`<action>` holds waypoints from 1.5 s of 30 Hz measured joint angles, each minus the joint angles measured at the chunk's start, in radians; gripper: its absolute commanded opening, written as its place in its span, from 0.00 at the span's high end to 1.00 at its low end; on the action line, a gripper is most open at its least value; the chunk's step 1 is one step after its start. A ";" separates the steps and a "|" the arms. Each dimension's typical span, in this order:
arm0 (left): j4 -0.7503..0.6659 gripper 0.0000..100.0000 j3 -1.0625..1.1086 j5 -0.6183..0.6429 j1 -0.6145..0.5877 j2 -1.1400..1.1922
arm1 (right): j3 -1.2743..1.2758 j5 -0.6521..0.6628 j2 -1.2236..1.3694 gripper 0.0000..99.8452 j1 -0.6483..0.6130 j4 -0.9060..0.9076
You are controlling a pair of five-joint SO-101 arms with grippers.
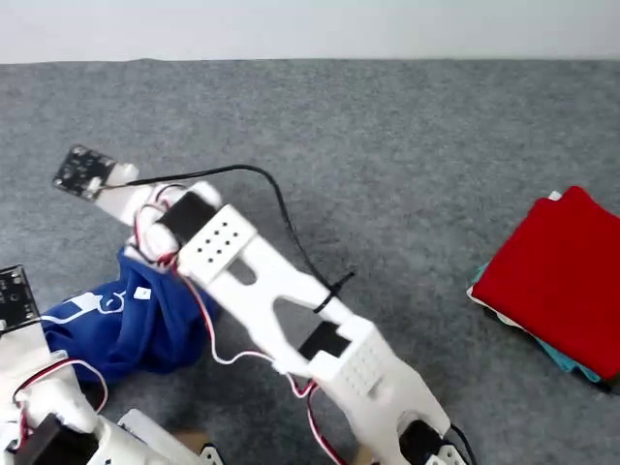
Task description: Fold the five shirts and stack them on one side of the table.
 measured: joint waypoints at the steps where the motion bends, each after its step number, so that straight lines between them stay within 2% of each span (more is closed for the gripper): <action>1: 0.000 1.00 0.000 0.000 0.000 0.000 | -0.028 0.000 0.020 0.88 -0.012 0.000; 9: 0.000 1.00 0.000 0.000 0.000 0.000 | -0.186 -0.002 0.180 0.88 -0.098 0.000; 15: 0.000 1.00 0.000 0.000 0.000 0.000 | -0.267 0.000 0.330 0.88 -0.104 -0.015; 19: 0.000 1.00 0.000 0.000 0.000 0.000 | -0.325 0.071 0.393 0.99 -0.104 -0.015; 22: 0.000 1.00 0.000 0.000 0.000 0.000 | -0.342 0.143 0.422 0.99 -0.094 -0.015; 26: 0.000 1.00 0.000 0.000 0.000 0.000 | -0.347 0.189 0.434 0.99 -0.066 -0.015; 35: -0.002 1.00 -0.034 0.000 0.000 0.002 | -0.443 0.196 0.374 0.99 0.046 0.009; 41: -0.141 1.00 -0.095 0.000 0.003 0.002 | -0.503 0.196 0.264 0.99 0.170 0.060; 45: -0.178 1.00 -0.104 0.000 0.058 0.028 | -0.512 0.195 0.216 0.99 0.221 0.127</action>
